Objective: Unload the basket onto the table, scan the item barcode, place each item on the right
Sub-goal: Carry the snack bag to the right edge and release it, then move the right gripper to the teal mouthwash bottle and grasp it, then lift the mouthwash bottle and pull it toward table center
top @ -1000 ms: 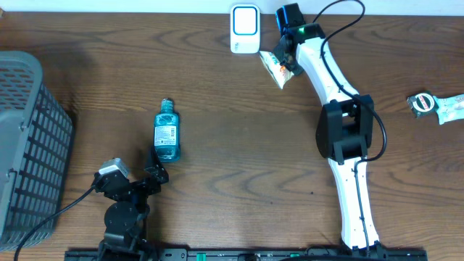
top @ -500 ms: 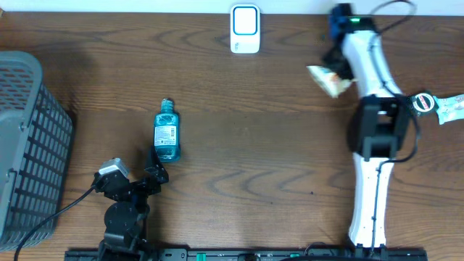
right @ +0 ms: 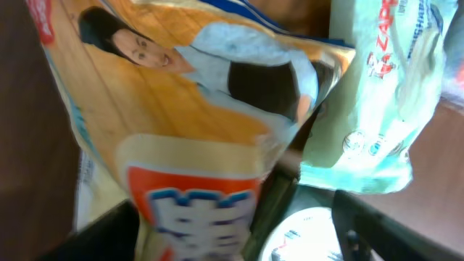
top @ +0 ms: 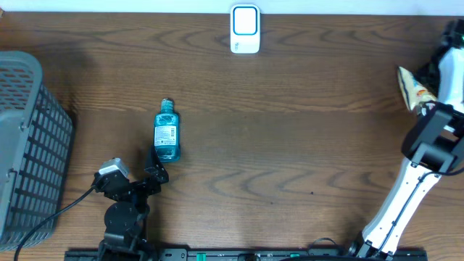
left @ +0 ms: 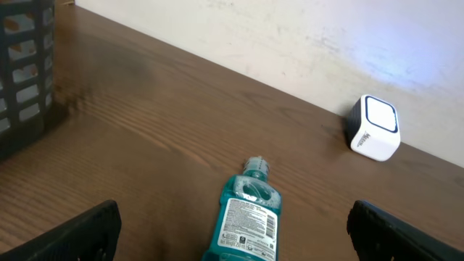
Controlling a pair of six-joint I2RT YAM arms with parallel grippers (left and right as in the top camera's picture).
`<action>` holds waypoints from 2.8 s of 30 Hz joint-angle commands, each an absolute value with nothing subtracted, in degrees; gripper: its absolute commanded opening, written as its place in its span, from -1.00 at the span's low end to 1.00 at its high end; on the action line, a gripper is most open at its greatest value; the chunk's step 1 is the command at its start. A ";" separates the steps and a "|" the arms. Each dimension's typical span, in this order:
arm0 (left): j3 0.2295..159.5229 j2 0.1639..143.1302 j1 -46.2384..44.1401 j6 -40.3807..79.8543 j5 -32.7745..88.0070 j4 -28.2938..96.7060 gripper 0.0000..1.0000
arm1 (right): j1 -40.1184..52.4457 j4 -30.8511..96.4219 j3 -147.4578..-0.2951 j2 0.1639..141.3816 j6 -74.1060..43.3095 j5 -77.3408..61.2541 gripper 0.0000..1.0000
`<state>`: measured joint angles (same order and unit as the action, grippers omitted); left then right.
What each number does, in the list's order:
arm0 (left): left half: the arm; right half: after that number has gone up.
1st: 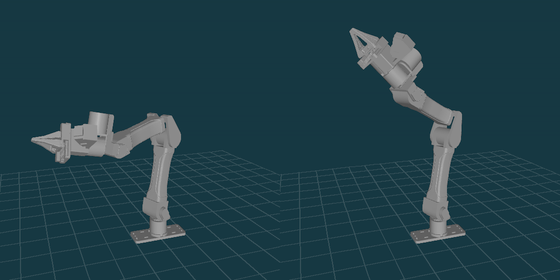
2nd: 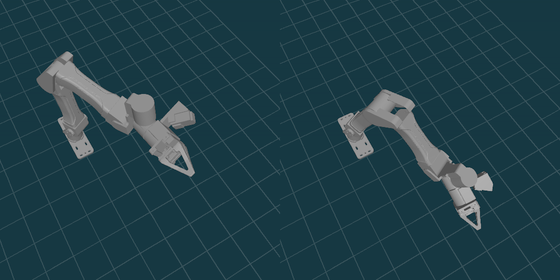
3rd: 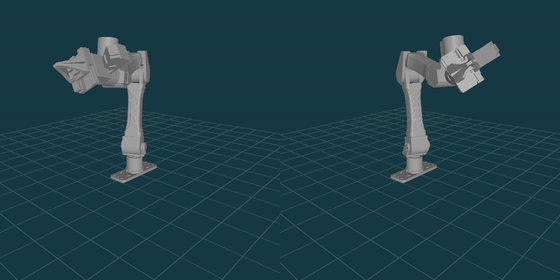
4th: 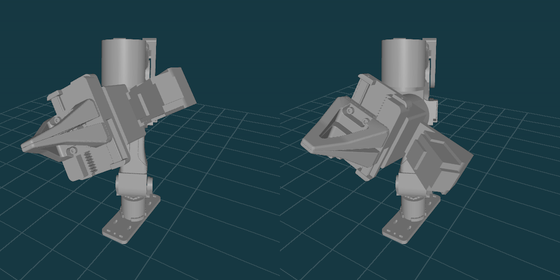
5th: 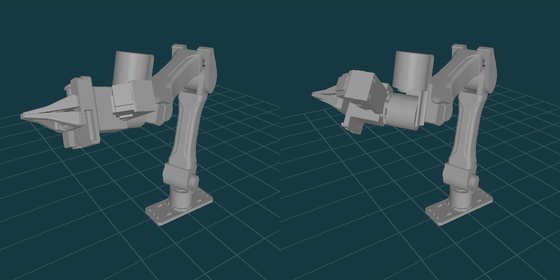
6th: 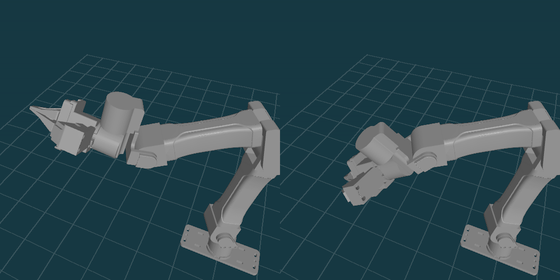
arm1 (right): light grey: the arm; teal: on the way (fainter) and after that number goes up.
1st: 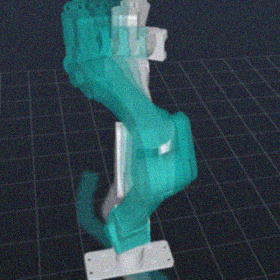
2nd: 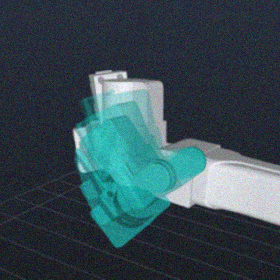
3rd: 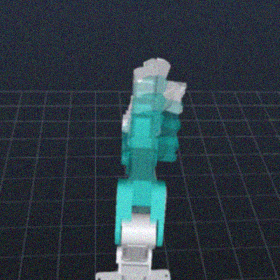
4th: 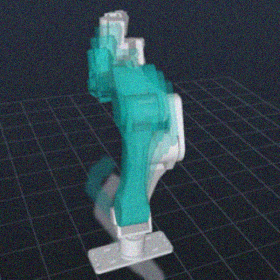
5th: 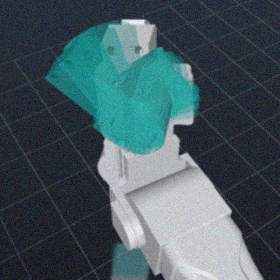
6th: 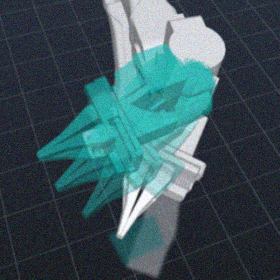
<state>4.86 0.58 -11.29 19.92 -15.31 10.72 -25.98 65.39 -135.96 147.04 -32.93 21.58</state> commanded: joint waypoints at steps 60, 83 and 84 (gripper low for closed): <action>3.86 0.34 -11.22 20.27 -15.66 12.14 0.95 | 52.82 14.61 -97.49 133.95 -10.63 5.39 0.99; 3.86 0.34 -11.22 20.27 -15.64 12.14 0.95 | 48.01 45.47 -97.49 133.36 -10.09 12.16 0.32; 3.86 0.34 -11.22 20.25 -15.64 12.14 0.95 | 47.51 47.24 -97.49 132.94 -10.94 12.14 0.29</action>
